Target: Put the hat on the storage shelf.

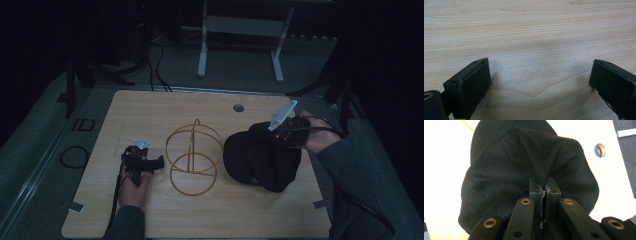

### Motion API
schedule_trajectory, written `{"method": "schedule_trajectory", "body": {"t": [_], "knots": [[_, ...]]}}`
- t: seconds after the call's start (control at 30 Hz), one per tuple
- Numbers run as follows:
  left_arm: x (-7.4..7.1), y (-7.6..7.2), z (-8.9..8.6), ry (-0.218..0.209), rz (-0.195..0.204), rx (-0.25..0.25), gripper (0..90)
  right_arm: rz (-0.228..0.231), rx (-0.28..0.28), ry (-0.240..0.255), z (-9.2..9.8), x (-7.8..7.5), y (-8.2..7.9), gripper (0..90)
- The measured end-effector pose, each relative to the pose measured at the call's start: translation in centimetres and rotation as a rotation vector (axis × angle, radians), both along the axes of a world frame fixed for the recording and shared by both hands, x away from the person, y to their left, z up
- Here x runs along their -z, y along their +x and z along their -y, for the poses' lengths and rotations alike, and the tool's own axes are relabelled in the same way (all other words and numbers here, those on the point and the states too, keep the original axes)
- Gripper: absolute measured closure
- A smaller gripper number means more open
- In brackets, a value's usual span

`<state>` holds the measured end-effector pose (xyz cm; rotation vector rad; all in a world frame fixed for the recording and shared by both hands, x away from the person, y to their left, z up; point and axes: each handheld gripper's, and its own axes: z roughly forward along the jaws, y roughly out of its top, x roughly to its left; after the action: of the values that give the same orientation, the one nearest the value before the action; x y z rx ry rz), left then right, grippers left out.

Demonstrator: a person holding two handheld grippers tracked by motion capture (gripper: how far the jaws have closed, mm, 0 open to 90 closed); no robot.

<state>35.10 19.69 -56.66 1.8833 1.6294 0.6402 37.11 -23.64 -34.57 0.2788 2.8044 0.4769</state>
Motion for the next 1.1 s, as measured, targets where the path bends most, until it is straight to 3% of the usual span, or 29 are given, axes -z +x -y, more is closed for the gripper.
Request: {"method": "schedule_trajectory", "body": {"t": [0.4, 0.97, 1.1], "knots": [[0.0, 0.0, 0.0, 0.000, 0.000, 0.000, 3.4, 0.015, -0.004, -0.025, 0.0, -1.5, 0.0, 86.8], [0.0, 0.0, 0.0, 0.000, 0.000, 0.000, 3.4, 0.031, -0.004, -0.003, 1.1, -3.2, -0.4, 86.7], [0.0, 0.0, 0.0, -0.001, 0.002, -0.002, 3.4, 0.035, -0.015, 0.034, 1.6, -4.2, -0.6, 86.7]]}}
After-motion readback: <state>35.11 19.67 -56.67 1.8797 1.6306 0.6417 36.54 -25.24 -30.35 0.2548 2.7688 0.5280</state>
